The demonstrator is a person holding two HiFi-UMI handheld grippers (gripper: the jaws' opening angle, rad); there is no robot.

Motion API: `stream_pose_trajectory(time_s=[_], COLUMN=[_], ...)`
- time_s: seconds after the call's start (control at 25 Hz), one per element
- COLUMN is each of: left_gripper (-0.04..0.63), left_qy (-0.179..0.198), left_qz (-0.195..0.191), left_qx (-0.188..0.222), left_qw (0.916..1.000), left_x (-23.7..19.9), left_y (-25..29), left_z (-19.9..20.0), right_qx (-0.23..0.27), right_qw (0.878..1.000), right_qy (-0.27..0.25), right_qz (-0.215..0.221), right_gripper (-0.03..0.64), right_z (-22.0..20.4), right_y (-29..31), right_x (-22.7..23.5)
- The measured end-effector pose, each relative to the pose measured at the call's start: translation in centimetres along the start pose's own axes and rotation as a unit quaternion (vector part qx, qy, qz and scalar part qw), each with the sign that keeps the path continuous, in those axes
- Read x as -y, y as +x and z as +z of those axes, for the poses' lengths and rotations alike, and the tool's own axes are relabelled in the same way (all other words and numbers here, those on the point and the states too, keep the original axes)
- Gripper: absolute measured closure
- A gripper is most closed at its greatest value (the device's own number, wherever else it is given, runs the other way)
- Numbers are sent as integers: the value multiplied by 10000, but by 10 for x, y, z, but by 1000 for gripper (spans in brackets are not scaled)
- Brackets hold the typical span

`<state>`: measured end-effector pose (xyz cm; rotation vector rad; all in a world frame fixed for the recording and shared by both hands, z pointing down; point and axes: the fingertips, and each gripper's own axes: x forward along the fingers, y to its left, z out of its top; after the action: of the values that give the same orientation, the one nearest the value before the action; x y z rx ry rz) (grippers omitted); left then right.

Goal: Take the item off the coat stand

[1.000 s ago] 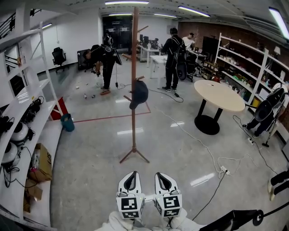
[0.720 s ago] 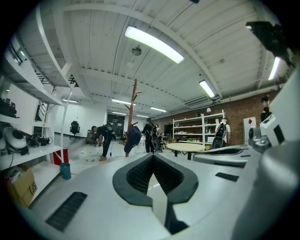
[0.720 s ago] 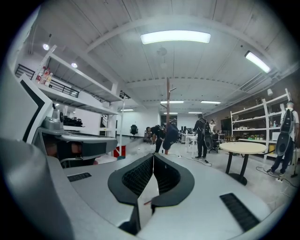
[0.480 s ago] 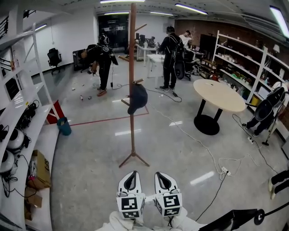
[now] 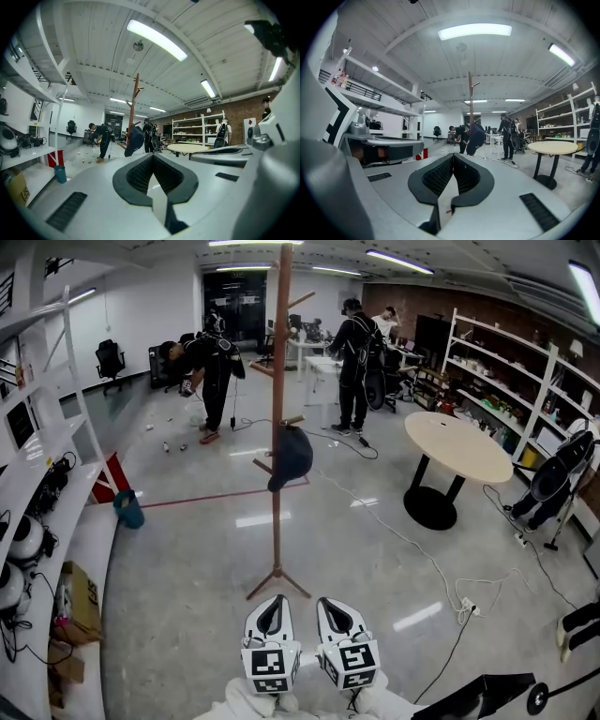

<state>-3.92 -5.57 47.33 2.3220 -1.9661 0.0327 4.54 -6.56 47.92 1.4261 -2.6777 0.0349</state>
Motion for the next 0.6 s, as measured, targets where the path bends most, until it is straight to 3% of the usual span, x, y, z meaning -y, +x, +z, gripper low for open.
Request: stream_pose_trajectory(time_s=[0.6], left_gripper=[595], left_qy=[-15], left_qz=[-129], left_qx=[-91], left_qw=[9999], left_x=[-33], left_y=[61], left_z=[-5], right_qx=[-120], right_qw=[9985], right_qy=[-299], right_qz=[-437], right_gripper=[607], right_z=[-2], right_y=[64], right_x=[28])
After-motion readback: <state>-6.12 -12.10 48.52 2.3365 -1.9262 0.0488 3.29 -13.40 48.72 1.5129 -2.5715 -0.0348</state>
